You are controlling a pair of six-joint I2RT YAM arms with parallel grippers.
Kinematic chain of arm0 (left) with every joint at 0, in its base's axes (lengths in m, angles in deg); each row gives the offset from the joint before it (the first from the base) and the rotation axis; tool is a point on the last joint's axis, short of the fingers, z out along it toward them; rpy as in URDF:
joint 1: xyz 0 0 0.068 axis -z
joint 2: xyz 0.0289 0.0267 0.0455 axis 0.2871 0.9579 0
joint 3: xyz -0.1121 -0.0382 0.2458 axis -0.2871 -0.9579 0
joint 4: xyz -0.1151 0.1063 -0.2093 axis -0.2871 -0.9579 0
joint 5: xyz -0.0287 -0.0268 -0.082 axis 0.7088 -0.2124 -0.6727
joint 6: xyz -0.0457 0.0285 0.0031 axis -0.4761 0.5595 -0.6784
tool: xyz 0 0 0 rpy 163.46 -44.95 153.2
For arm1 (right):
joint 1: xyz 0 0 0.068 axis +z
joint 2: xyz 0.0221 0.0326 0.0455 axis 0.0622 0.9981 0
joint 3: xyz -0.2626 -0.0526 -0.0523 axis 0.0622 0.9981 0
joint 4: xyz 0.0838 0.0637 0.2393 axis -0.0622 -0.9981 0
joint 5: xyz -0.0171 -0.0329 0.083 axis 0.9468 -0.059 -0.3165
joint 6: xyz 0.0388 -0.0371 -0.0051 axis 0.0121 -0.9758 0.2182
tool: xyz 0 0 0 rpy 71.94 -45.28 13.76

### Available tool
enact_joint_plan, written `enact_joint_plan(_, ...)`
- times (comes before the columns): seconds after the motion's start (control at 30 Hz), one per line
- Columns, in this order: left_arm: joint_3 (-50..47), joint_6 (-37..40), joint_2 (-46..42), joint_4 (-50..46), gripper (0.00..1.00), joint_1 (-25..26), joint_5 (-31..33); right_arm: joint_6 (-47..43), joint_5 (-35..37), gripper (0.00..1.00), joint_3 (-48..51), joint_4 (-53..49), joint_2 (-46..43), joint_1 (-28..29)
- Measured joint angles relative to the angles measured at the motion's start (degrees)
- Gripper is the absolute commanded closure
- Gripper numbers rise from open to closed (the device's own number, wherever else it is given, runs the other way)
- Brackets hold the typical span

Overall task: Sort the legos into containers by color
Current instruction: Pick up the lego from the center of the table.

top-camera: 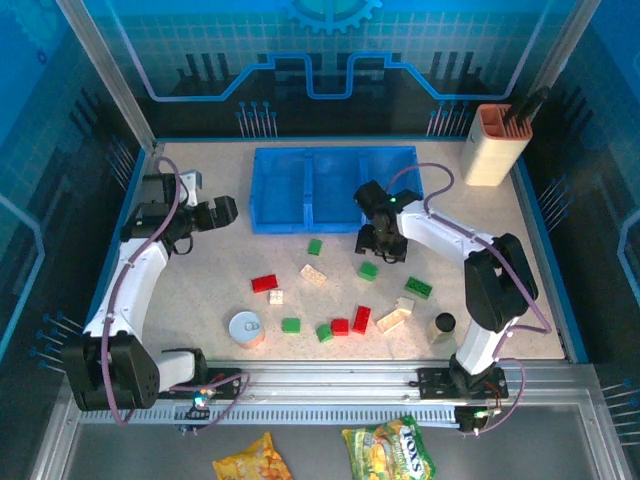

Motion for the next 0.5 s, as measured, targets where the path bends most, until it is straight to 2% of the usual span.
enact_joint_plan(0.23, 0.0, 0.0, 0.0, 0.0, 0.01, -0.1, 0.0, 9.5, -1.6, 0.21, 3.6, 3.2, 0.4, 1.2)
enact_joint_plan(0.5, 0.0, 0.0, 0.0, 0.0, 0.01, -0.2, 0.0, 12.7, -3.5, 0.25, 3.8, 5.9, 4.2, 2.2)
